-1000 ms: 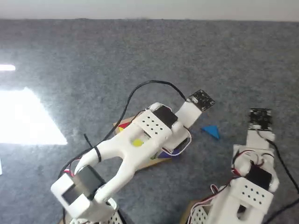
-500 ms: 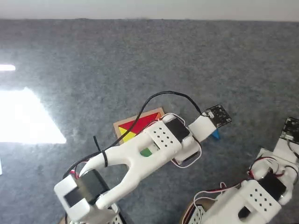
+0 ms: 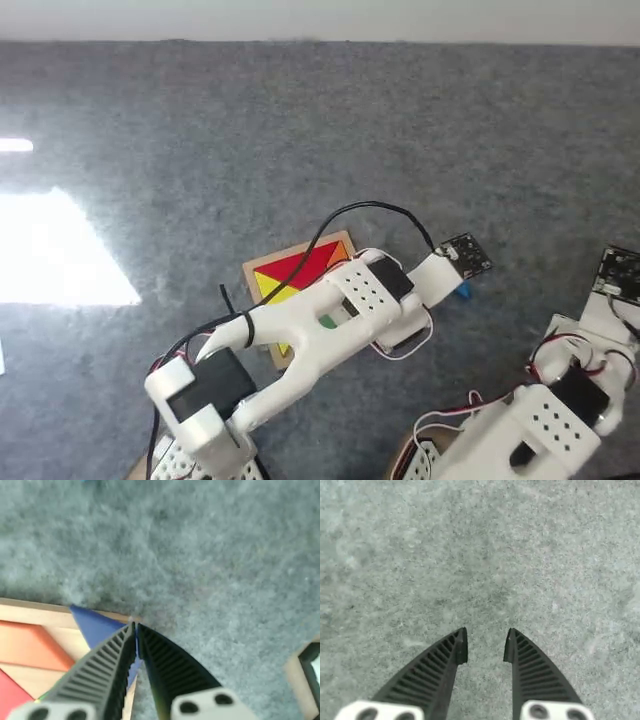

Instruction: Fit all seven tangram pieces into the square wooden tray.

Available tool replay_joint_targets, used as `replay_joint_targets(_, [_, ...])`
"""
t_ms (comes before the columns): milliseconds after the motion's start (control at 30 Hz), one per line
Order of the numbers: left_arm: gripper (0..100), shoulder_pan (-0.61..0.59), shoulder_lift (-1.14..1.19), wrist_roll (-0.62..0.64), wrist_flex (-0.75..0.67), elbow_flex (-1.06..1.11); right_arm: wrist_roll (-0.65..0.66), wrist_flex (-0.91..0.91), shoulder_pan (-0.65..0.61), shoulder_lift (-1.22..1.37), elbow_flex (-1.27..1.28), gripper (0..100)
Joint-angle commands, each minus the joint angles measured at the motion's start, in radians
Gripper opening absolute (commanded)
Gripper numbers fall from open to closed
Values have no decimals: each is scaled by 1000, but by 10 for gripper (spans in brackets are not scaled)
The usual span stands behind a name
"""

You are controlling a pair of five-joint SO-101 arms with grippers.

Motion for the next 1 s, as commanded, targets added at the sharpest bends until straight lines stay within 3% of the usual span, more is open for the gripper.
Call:
replay_joint_targets(0, [14, -20, 5, -11, -20, -30, 12, -12, -8, 4, -17, 137])
replay_joint_targets(200, [14, -81, 0, -14, -15, -30, 12, -10, -8, 4, -17, 137])
replay_joint_targets(967, [14, -127, 0, 80, -14, -84, 34, 7, -45, 4, -15, 137])
